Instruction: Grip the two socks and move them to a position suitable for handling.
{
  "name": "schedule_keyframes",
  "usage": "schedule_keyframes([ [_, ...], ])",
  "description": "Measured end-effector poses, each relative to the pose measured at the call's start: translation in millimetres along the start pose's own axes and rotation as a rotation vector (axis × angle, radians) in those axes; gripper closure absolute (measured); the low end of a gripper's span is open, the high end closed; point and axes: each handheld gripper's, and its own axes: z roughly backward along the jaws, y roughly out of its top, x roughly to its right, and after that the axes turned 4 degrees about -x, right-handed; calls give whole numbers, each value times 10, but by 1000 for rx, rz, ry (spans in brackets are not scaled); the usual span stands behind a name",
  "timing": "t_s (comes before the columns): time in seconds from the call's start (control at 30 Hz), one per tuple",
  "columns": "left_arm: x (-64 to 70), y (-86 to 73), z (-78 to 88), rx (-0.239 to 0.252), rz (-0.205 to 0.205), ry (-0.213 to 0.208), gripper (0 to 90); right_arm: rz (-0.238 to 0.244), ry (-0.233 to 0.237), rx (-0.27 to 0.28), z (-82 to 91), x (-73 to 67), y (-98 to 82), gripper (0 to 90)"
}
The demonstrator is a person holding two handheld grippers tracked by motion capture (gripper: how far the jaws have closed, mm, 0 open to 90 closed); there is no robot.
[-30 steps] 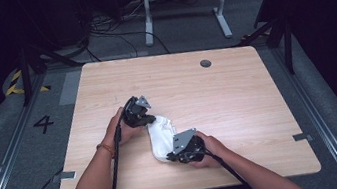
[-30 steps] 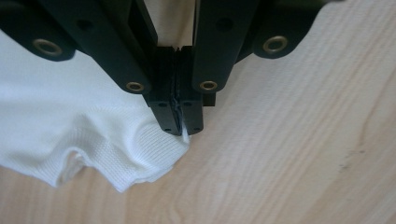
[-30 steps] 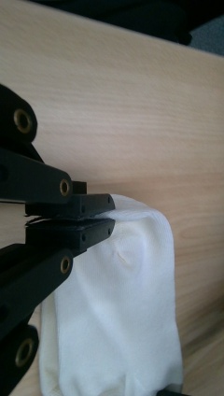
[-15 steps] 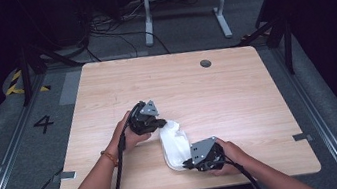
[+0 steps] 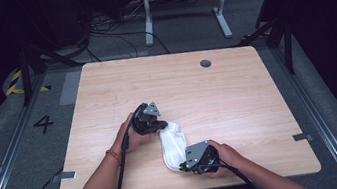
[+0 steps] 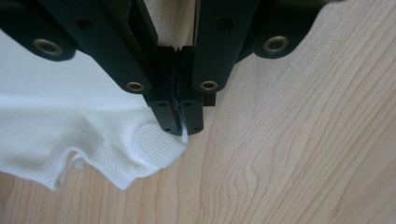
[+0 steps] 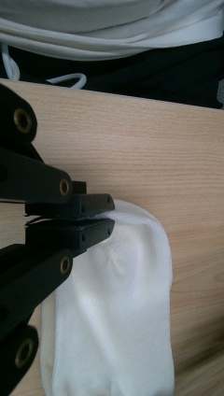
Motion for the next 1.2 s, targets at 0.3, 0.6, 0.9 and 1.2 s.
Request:
schedule_keyframes([
  [0.3,52,44,246,84,73,91,635,-18,-6,38,49,7,-8,791],
  [0.6,503,-72,393,49,2,34,519,-27,-12,104,136,-10,52,685],
  [0.9,652,-197,145,-26,-24,-33,550,12,-4,45,-107,-48,95,701],
  [1.2,666,-134,89,-10,-32,-31,609,46,-31,19,-70,-27,61,851],
])
